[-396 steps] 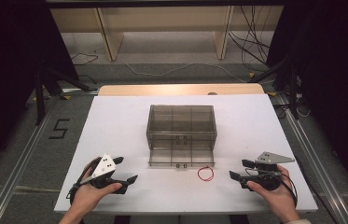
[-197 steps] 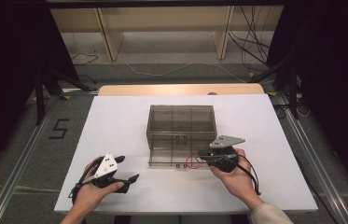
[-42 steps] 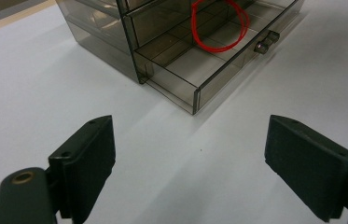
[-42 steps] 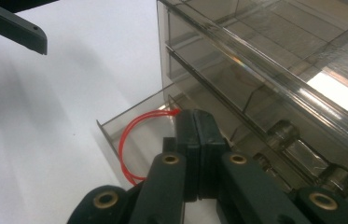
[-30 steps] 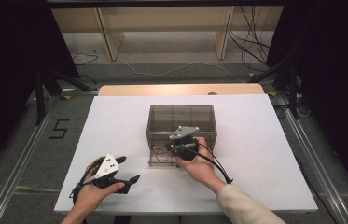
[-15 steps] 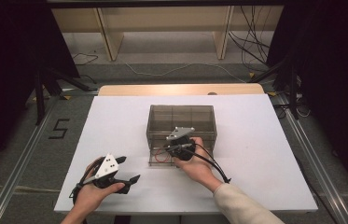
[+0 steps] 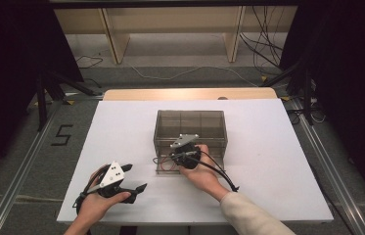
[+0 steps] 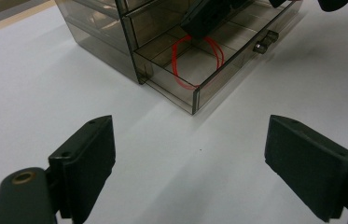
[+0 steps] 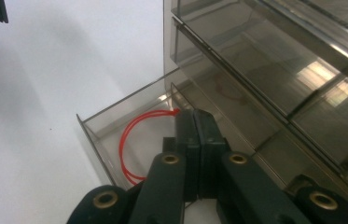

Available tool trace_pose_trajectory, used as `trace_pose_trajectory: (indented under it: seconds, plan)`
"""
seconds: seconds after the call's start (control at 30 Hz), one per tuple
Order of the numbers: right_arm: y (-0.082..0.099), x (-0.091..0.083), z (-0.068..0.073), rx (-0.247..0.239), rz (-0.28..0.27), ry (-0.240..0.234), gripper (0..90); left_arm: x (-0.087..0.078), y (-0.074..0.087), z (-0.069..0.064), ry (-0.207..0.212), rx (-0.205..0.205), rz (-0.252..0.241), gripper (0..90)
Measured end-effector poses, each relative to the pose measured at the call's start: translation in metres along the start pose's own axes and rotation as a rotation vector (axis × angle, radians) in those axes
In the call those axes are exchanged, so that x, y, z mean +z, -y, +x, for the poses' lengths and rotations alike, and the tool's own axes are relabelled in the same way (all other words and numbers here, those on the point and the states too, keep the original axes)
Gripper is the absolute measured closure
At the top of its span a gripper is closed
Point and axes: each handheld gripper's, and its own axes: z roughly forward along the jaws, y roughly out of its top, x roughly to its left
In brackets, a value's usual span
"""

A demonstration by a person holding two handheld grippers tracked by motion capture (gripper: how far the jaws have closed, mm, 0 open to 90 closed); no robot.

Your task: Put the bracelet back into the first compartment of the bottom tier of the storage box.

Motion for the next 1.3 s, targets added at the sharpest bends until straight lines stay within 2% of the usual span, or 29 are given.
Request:
trace_pose_trajectory:
  seconds: [0.3, 0.43, 0.6, 0.73, 1.17, 1.3]
  plan:
    - [0.001, 0.008, 0.002, 0.009, 0.032, -0.006, 90.0, 0.0, 0.0, 0.0, -0.001, 0.0, 0.0, 16.0]
    - [0.002, 0.011, 0.003, 0.016, 0.065, -0.015, 90.0, 0.0, 0.0, 0.0, 0.001, 0.0, 0.001, 16.0]
    - [0.003, 0.013, 0.001, 0.01, 0.068, -0.022, 89.8, 0.0, 0.0, 0.0, 0.001, 0.001, 0.002, 16.0]
    - [0.005, 0.014, -0.002, 0.024, 0.075, -0.029, 89.3, 0.0, 0.0, 0.0, 0.0, 0.001, 0.002, 16.0]
    - [0.004, 0.008, -0.004, 0.073, 0.064, -0.056, 78.1, 0.0, 0.0, -0.001, 0.002, 0.003, 0.003, 16.0]
    - [0.004, 0.006, -0.005, 0.069, 0.056, -0.061, 74.3, 0.001, 0.0, -0.001, 0.002, 0.003, 0.004, 16.0]
